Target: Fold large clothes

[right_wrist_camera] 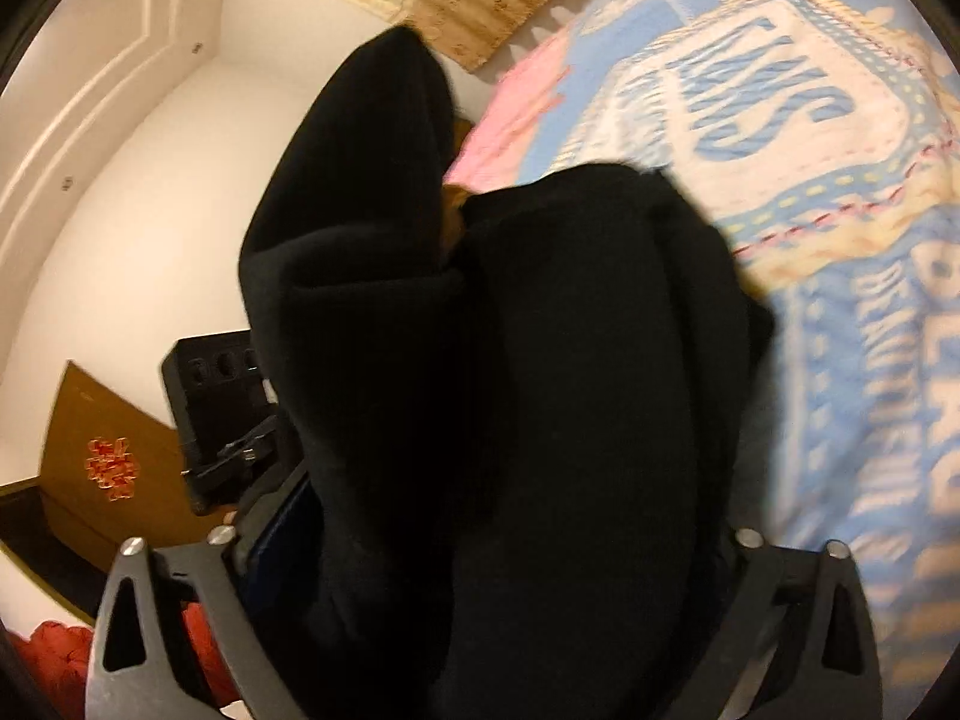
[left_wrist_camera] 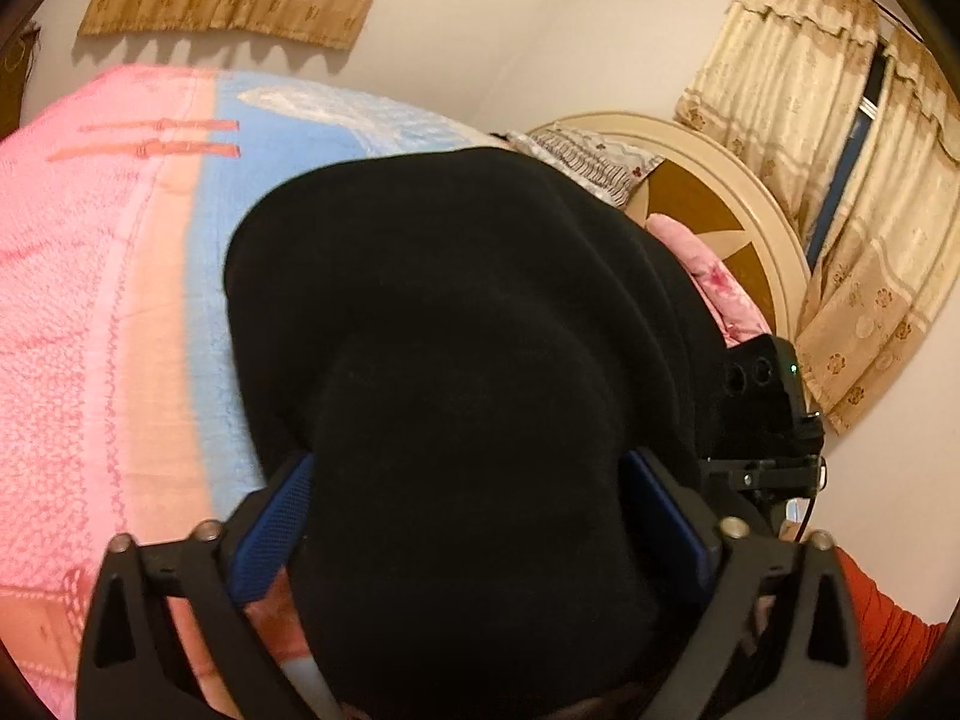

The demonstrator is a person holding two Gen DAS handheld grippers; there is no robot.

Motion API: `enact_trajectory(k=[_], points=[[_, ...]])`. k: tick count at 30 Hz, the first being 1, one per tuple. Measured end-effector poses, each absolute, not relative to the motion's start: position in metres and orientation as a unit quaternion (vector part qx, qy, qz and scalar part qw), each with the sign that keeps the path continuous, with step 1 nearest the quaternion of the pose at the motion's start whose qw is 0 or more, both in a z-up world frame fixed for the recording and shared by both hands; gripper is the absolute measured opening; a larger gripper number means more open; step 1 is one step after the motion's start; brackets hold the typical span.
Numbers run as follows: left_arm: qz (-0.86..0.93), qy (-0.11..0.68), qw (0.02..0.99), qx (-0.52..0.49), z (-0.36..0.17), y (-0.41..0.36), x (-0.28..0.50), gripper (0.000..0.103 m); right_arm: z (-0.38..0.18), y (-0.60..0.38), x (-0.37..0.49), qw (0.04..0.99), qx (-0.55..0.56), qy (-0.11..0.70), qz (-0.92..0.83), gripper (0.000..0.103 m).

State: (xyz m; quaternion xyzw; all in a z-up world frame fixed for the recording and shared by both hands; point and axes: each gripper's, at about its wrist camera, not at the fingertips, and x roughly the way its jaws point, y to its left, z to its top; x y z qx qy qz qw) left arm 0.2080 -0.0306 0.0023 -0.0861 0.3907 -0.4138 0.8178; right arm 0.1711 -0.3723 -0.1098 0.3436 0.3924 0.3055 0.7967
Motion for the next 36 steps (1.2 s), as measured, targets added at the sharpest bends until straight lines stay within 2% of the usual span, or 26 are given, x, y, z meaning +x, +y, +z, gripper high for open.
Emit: enact_trajectory(k=[2,5,10,18,21,22,24,25,27,28,31,33,36], points=[[-0.411,0.380,0.825,-0.082,0.009,-0.028,0.197,0.092,-0.101,-0.372,0.157,0.796,0.354,0.379,0.312,0.089],[-0.412,0.356,0.835,-0.073,0.030,-0.026,0.171,0.084,-0.087,-0.368,0.129,0.789,0.378,0.350,0.335,0.088],[-0.432,0.334,0.835,-0.071,0.056,-0.024,0.131,0.084,-0.065,-0.353,0.074,0.783,0.385,0.321,0.369,0.088],[-0.436,0.328,0.830,-0.119,0.054,0.003,0.086,0.084,-0.034,-0.329,-0.001,0.790,0.379,0.292,0.384,0.088],[-0.426,0.316,0.833,-0.159,0.061,0.028,0.073,0.079,-0.010,-0.307,-0.015,0.789,0.353,0.286,0.413,0.088],[-0.417,0.306,0.840,-0.162,0.065,0.037,0.067,0.069,-0.004,-0.298,-0.015,0.787,0.346,0.287,0.422,0.088],[-0.402,0.288,0.856,-0.150,0.076,0.053,0.055,0.027,0.004,-0.271,-0.010,0.779,0.327,0.300,0.443,0.088],[-0.390,0.286,0.865,-0.135,0.081,0.058,0.049,0.000,0.005,-0.258,-0.006,0.772,0.321,0.307,0.455,0.088],[-0.297,0.290,0.906,-0.086,0.079,0.067,0.047,0.000,0.003,-0.219,0.005,0.752,0.305,0.321,0.488,0.088],[-0.275,0.300,0.908,-0.100,0.068,0.085,0.055,0.000,0.003,-0.195,0.011,0.749,0.291,0.331,0.495,0.088],[-0.255,0.365,0.863,-0.239,0.020,0.142,0.092,0.000,-0.007,-0.165,0.020,0.730,0.301,0.333,0.516,0.088],[-0.244,0.374,0.856,-0.259,0.004,0.157,0.103,0.000,-0.009,-0.169,0.023,0.726,0.319,0.331,0.511,0.069],[-0.255,0.378,0.856,-0.243,0.003,0.146,0.113,0.000,-0.004,-0.182,0.017,0.741,0.308,0.331,0.497,0.064]])
